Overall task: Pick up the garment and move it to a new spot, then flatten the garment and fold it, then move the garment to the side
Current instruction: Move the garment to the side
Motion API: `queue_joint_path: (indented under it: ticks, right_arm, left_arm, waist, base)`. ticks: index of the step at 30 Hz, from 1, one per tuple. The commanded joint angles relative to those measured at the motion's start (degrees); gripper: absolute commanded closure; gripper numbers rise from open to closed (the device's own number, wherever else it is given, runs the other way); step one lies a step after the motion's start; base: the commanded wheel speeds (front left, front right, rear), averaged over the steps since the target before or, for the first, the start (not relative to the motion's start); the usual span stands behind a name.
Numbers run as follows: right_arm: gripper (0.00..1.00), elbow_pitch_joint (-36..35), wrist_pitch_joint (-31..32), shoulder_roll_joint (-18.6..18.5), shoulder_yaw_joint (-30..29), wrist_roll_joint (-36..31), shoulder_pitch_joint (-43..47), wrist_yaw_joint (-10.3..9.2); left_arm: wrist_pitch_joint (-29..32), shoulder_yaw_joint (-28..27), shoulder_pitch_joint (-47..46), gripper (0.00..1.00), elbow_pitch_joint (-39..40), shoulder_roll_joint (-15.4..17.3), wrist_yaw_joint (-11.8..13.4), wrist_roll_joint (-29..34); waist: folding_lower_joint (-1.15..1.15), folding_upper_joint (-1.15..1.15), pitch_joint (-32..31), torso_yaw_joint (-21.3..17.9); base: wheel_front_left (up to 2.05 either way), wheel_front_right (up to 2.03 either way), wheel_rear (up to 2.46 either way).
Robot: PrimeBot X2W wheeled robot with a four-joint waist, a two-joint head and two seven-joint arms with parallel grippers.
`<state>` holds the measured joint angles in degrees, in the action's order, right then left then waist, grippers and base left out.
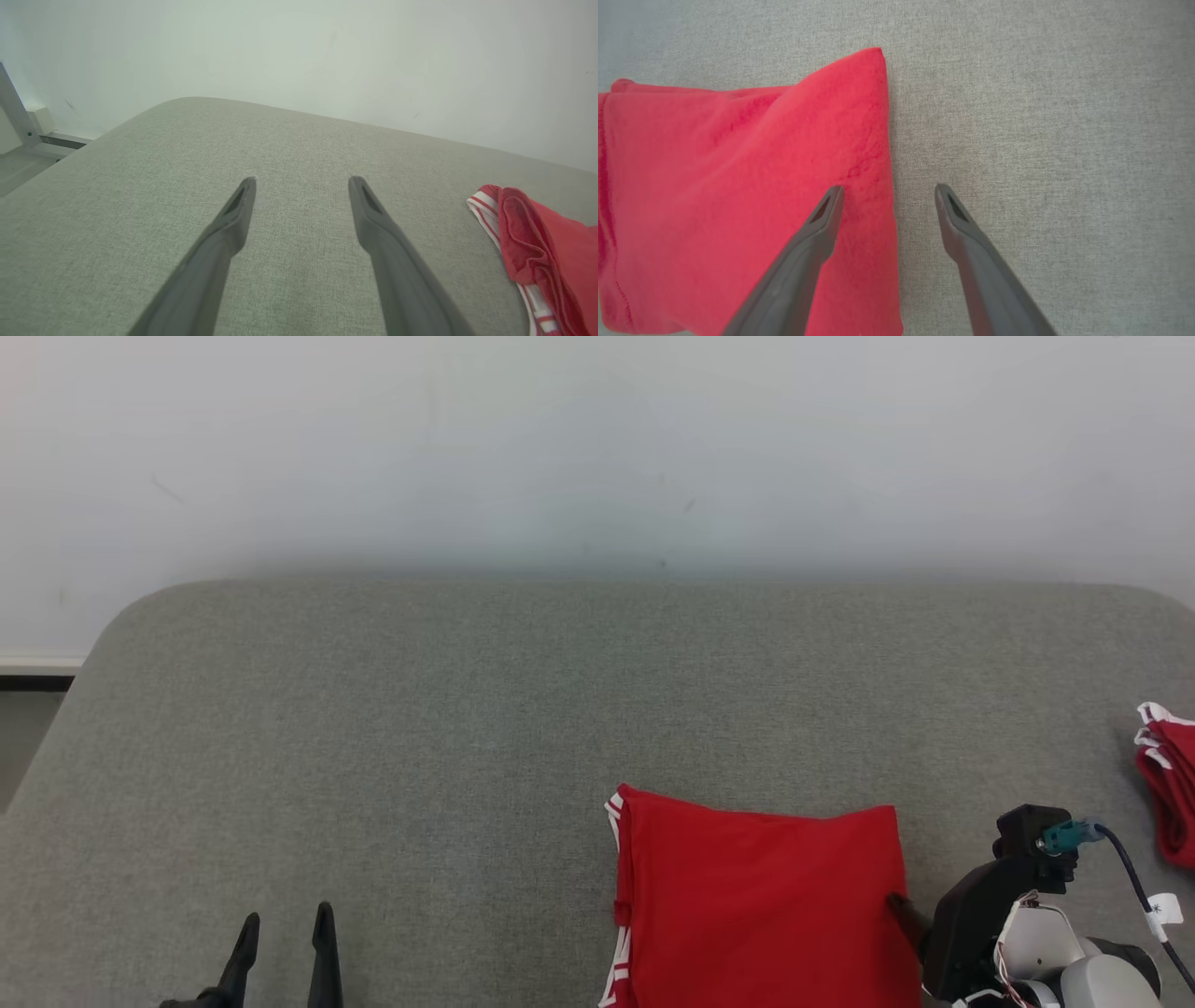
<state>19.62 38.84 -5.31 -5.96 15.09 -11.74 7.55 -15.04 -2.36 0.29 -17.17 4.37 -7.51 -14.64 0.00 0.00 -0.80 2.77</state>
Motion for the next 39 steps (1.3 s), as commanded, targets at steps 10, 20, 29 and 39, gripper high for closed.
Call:
queue_joint_path:
  ticks: [10,20,29,39]
  right_arm:
    - [0.0,2.83,4.73,1.18,-2.63,-1.88,-2.93,-0.15]
    - [1.0,5.18,7.68,0.02,0.77,-4.77,-4.35,-0.15]
    - [1.0,0.55,9.53,-7.52,8.82,-5.34,-15.25,-0.16]
    - [1.0,-4.94,16.99,-14.64,16.72,-2.23,-28.3,-0.16]
  left_arm:
    - [-0.17,1.11,-2.72,0.0,0.45,-0.34,0.07,-0.52]
    - [-0.17,2.0,-4.33,0.0,1.14,-0.8,0.07,-0.92]
    - [-0.17,2.28,-5.94,0.0,4.78,-1.13,0.07,-0.76]
    - [-0.16,3.65,-8.31,0.0,8.86,-1.44,0.06,-0.84]
  waist:
    - [0.0,0.0,5.1,4.88]
    - [0.0,0.0,8.06,5.93]
    - [0.0,0.0,10.27,0.88]
    - [0.0,0.0,14.62,-9.58]
  base:
    - [0.0,0.0,0.0]
    - [0.0,0.0,0.0]
    - [0.0,0.0,0.0]
    - [0.0,0.0,0.0]
